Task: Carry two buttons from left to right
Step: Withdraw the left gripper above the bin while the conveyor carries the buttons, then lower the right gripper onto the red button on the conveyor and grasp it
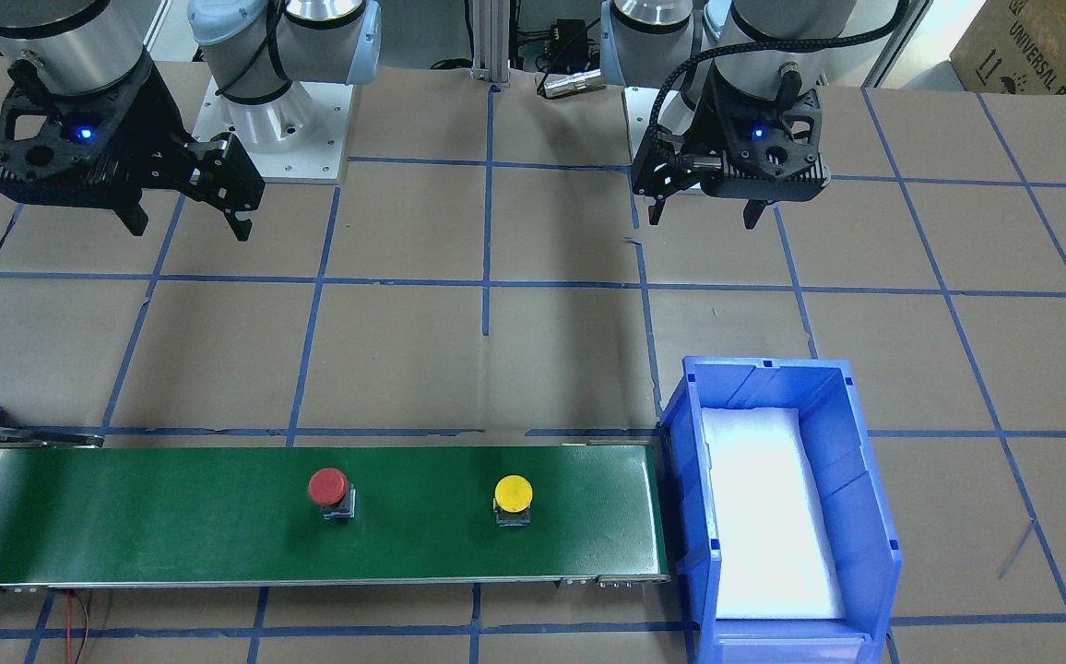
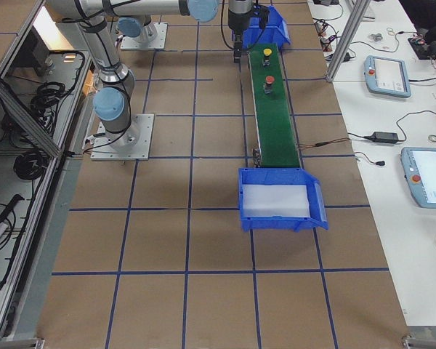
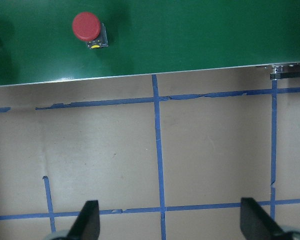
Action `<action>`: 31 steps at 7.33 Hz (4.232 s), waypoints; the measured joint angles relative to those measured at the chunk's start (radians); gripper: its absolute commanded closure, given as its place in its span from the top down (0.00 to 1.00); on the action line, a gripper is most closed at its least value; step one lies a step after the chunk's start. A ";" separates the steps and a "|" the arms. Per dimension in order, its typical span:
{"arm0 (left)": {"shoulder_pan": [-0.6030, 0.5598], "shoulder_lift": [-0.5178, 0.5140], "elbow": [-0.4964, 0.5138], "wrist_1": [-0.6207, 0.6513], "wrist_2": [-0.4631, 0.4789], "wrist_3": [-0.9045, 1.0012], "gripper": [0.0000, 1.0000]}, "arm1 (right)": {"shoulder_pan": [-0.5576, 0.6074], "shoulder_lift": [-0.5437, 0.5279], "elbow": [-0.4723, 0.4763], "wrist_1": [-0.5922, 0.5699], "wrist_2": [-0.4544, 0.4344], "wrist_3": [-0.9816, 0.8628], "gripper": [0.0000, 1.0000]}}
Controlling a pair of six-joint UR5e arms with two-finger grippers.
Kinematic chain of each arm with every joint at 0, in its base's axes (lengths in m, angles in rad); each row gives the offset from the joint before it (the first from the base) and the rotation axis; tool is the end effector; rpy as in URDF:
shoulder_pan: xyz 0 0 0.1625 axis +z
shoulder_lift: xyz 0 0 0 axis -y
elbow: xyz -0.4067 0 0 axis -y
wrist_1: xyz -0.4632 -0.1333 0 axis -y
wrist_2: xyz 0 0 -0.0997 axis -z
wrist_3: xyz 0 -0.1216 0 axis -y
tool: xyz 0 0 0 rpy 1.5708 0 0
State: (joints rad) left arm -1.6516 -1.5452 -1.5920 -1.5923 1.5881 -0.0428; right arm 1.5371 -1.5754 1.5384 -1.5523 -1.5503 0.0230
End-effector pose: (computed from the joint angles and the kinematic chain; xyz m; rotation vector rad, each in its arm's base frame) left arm -0.1752 -0.5380 0.4478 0.0596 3.1226 0.0250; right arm 0.1167 -0.5672 0.4666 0.0882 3.1198 -0.0291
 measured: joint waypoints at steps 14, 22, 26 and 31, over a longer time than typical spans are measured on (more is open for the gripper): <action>-0.001 0.001 0.004 0.000 0.003 0.001 1.00 | -0.001 0.007 0.017 -0.007 0.017 0.009 1.00; -0.001 0.002 0.002 0.000 0.003 0.001 1.00 | -0.002 0.004 0.041 -0.098 0.002 0.013 1.00; -0.001 0.002 0.003 0.000 0.004 0.001 1.00 | -0.002 0.005 0.045 -0.074 0.006 0.011 1.00; -0.001 0.000 0.000 0.000 0.003 0.003 1.00 | -0.038 0.068 0.039 -0.097 0.005 -0.023 1.00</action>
State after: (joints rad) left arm -1.6521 -1.5451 -1.5922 -1.5923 1.5908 -0.0397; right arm 1.4995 -1.5078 1.5771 -1.6493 -1.5452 0.0001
